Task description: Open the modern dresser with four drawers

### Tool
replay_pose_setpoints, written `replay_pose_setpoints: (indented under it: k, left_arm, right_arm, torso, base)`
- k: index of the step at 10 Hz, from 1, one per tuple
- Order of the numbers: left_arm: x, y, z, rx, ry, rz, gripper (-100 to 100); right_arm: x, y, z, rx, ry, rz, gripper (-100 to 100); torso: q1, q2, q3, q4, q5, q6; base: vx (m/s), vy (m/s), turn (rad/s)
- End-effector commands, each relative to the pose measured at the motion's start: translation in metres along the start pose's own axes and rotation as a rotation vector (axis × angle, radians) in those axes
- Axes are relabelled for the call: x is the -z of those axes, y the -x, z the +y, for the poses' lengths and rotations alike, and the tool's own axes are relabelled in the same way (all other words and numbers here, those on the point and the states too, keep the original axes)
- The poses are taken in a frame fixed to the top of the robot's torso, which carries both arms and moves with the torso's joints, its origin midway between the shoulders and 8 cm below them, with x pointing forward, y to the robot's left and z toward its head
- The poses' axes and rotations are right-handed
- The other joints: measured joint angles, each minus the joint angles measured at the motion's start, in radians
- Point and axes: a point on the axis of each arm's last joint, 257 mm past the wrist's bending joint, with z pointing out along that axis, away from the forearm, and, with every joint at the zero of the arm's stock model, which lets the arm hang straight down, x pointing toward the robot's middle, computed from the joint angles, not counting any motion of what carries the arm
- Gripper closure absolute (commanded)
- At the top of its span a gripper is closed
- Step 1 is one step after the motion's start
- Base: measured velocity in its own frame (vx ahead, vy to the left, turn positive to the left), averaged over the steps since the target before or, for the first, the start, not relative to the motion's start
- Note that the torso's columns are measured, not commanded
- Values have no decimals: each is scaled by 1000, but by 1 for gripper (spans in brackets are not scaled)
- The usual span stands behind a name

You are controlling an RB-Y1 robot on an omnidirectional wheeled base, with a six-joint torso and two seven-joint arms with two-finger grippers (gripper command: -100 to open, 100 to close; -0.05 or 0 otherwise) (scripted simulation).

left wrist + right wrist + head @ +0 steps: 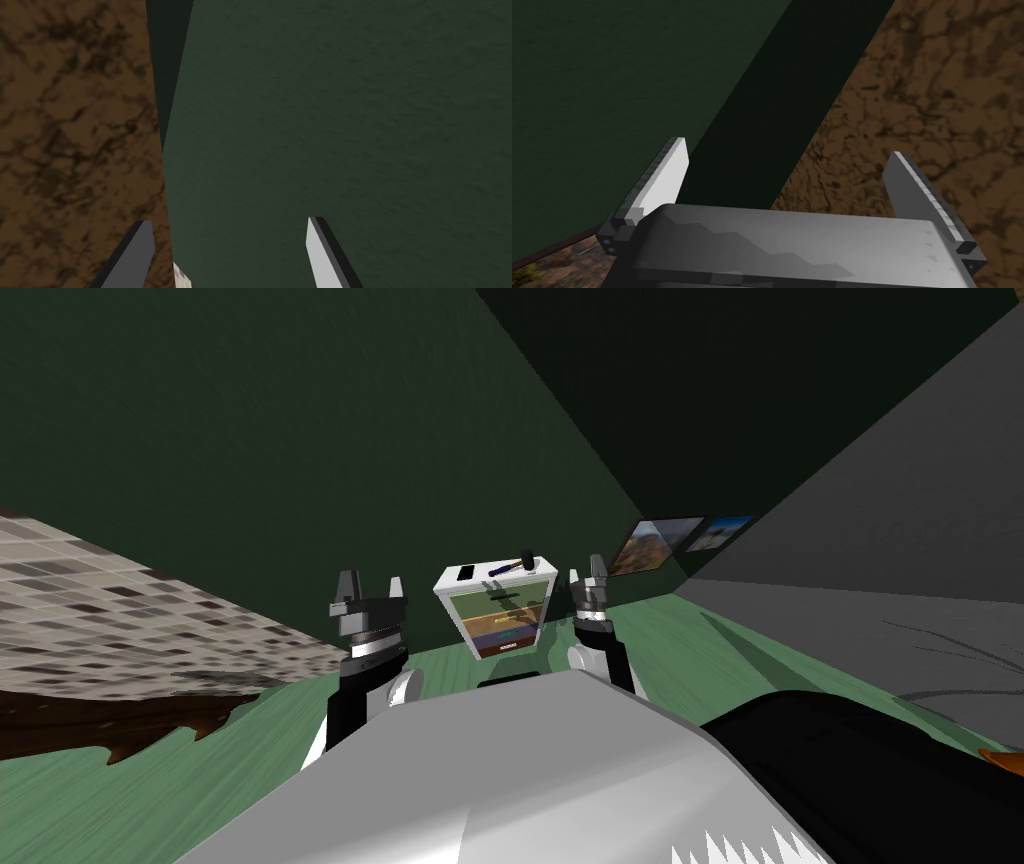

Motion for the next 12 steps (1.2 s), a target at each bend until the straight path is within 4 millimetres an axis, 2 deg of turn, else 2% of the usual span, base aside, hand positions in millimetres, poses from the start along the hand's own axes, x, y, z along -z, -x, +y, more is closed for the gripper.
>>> replay_pose_setpoints:
  k: [1, 9, 10, 12]
  left_arm:
    - [0, 0, 0, 0, 0, 0, 0]
    - [0, 0, 0, 0, 0, 0, 0]
    - [0, 0, 0, 0, 0, 0, 0]
    - [0, 0, 0, 0, 0, 0, 0]
  right_arm:
    - [0, 0, 0, 0, 0, 0, 0]
    - [0, 0, 0, 0, 0, 0, 0]
    - [0, -6, -3, 40, -2, 43, -100]
    - [1, -16, -10, 119, -8, 105, -100]
  torso:
    - [0, 41, -82, 41, 0, 0]
    - [0, 618, -1234, 617, 0, 0]
    - [0, 691, -1382, 691, 0, 0]
    - [1, 734, -1471, 734, 0, 0]
  base:
    - [0, 0, 0]
    - [0, 0, 0]
    - [7, 12, -4]
    - [-1, 33, -11]
